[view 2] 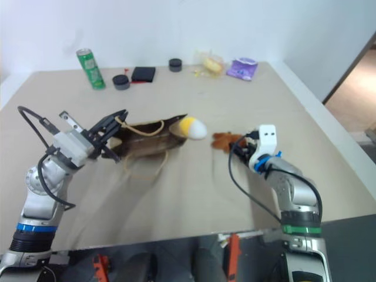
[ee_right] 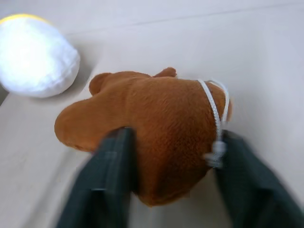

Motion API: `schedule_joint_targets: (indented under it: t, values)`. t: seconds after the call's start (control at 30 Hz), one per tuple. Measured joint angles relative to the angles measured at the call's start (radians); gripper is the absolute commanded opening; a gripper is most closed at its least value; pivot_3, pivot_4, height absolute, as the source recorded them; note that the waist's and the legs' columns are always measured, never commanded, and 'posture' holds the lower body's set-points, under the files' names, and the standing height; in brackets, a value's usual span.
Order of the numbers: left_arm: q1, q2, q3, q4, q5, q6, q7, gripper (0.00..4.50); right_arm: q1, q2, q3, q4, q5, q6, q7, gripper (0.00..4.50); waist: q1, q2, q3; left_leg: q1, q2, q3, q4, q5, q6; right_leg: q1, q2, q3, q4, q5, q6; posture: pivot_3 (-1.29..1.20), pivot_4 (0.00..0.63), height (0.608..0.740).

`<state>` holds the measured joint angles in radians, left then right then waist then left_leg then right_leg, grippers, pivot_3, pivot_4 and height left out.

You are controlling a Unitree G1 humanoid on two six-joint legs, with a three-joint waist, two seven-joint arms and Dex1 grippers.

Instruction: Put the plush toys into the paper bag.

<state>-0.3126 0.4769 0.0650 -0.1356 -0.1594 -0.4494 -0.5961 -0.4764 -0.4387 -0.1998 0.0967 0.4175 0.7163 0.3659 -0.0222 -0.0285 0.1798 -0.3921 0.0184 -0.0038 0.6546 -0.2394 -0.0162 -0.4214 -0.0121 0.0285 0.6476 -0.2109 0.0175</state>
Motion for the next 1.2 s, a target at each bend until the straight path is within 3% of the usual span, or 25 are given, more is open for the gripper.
schedule_joint_targets:
  t: [0.07,0.17,0.4,0.5,0.63,1.0,1.2]
  values:
    - [0.000,0.000,0.000,0.000,0.000,0.000,0.000,0.00,-0.001,0.001,-0.001,0.000,0.001,-0.017,0.004,0.49,0.000,0.000,0.000,0.000,0.000,0.000,0.000,0.000,0.000,0.000,0.000,0.000,0.000,0.000,0.000,0.00,0.150,0.740]
    - [0.000,-0.001,-0.001,0.000,-0.003,0.002,0.000,0.00,0.016,-0.004,-0.010,-0.026,0.016,-0.049,0.049,0.10,0.000,0.000,0.000,0.000,0.000,0.000,0.000,0.000,0.000,-0.001,0.000,0.000,0.000,0.000,0.000,0.00,0.150,0.740]
    - [-0.012,0.000,0.000,0.001,-0.034,0.051,-0.001,0.00,-0.005,-0.104,-0.136,-0.385,0.305,-0.006,0.204,0.09,0.000,0.001,0.001,-0.001,0.002,0.001,0.000,0.000,0.000,-0.002,0.001,0.000,0.000,0.000,0.001,0.00,0.150,0.740]
    - [-0.033,-0.008,0.001,0.001,-0.050,0.077,0.001,0.00,-0.061,-0.147,-0.104,-0.509,0.401,0.072,0.213,0.09,0.000,0.001,0.001,0.000,0.004,0.000,0.000,0.000,0.000,-0.001,0.004,0.000,0.000,0.001,0.000,0.00,0.150,0.740]
    - [-0.045,-0.025,0.001,0.001,-0.077,0.102,0.001,0.00,-0.079,-0.155,0.006,-0.561,0.397,0.107,0.198,0.08,0.000,0.001,0.000,0.000,0.006,0.000,0.000,0.000,0.000,-0.002,0.007,0.000,0.000,0.002,-0.002,0.00,0.150,0.740]
    - [-0.052,-0.054,0.026,-0.007,-0.154,0.232,0.054,0.00,-0.009,-0.186,0.109,-0.564,0.322,0.101,0.218,0.08,0.001,0.000,0.001,-0.001,0.006,0.001,0.000,0.000,0.000,-0.003,0.007,0.001,0.000,0.002,-0.002,0.00,0.150,0.740]
    - [-0.051,-0.055,0.027,-0.026,-0.157,0.239,0.052,0.00,-0.072,-0.112,0.193,-0.565,0.311,0.118,0.179,0.08,-0.002,0.000,0.001,0.000,0.010,0.001,0.000,0.000,0.000,-0.003,0.011,0.001,0.000,0.003,-0.005,0.00,0.150,0.740]
